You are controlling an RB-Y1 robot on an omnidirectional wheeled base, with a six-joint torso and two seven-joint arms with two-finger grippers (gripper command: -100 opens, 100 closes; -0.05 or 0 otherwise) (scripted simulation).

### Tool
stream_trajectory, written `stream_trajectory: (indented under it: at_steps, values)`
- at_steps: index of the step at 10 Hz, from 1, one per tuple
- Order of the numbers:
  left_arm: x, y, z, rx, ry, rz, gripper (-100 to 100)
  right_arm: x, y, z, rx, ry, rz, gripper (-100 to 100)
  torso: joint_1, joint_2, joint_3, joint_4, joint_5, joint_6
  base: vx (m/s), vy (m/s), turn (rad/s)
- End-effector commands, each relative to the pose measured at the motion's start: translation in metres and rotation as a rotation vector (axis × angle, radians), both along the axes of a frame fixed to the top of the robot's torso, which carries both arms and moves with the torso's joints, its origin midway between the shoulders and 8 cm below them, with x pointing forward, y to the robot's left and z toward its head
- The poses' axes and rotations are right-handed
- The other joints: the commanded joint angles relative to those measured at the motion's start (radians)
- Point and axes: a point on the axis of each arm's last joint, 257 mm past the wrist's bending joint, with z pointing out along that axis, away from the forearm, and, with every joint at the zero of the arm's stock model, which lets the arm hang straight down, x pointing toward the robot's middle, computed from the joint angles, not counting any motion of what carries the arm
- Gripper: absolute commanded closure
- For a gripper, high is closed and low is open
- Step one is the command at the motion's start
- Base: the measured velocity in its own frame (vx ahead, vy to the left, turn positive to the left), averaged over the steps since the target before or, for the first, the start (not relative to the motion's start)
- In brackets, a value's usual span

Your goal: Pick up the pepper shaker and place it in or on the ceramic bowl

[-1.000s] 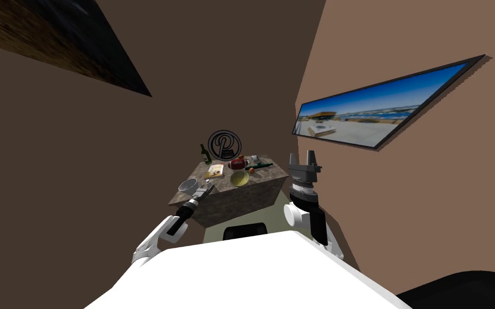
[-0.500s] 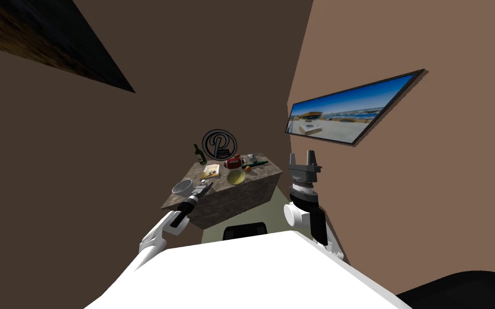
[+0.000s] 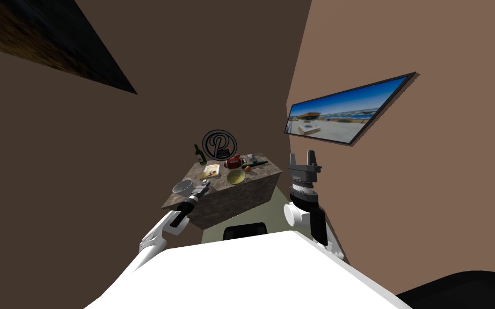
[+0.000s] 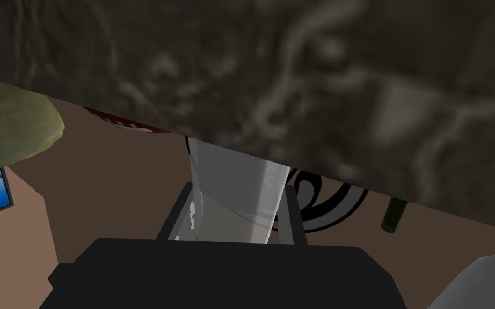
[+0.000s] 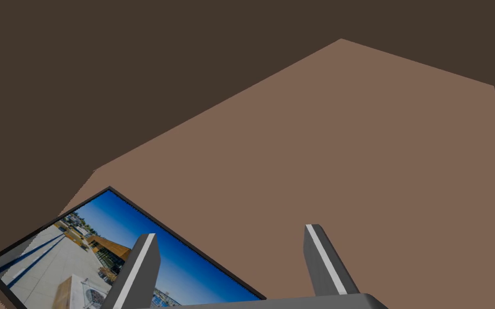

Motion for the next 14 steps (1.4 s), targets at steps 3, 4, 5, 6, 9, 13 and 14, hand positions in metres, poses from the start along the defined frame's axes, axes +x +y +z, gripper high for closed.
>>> stream_trajectory:
  at_steps: [3, 4, 5, 6, 9, 13, 14]
  values:
    - [-0.006, -0.006, 0.0, -0.001, 0.001, -0.016, 100, 0.0, 0.0, 0.0, 0.0, 0.0, 0.0, 0, 0.0, 0.0, 0.0, 0.0, 0.0, 0.0, 0.01, -0.002, 0.053]
    - [-0.013, -0.013, 0.0, -0.001, 0.002, -0.032, 100, 0.0, 0.0, 0.0, 0.0, 0.0, 0.0, 0, 0.0, -0.001, 0.0, 0.0, 0.0, -0.002, 0.068, -0.007, 0.21]
    - [-0.016, -0.016, -0.001, -0.001, 0.003, -0.04, 100, 0.0, 0.0, 0.0, 0.0, 0.0, 0.0, 0, 0.0, -0.003, -0.002, -0.001, 0.0, -0.002, 0.069, -0.006, 0.127]
    - [-0.023, -0.023, -0.002, -0.002, 0.004, -0.057, 100, 0.0, 0.0, 0.0, 0.0, 0.0, 0.0, 0, 0.0, -0.004, -0.002, -0.001, 0.0, -0.001, 0.063, -0.001, 0.145]
    - [-0.025, -0.014, -0.009, 0.019, 0.023, -0.043, 100, 0.0, 0.0, 0.0, 0.0, 0.0, 0.0, 0, 0.0, -0.001, -0.001, 0.0, 0.0, 0.0, -0.035, -0.021, 0.01]
    - [-0.024, -0.003, -0.012, 0.061, 0.04, -0.042, 100, 0.0, 0.0, 0.0, 0.0, 0.0, 0.0, 0, 0.001, 0.015, 0.002, -0.011, 0.008, -0.005, -0.168, -0.029, -0.023]
    - [-0.023, 0.001, -0.011, 0.077, 0.043, -0.041, 100, 0.0, 0.0, 0.0, 0.0, 0.0, 0.0, 0, 0.002, 0.017, 0.002, -0.013, 0.01, -0.006, -0.181, -0.027, -0.055]
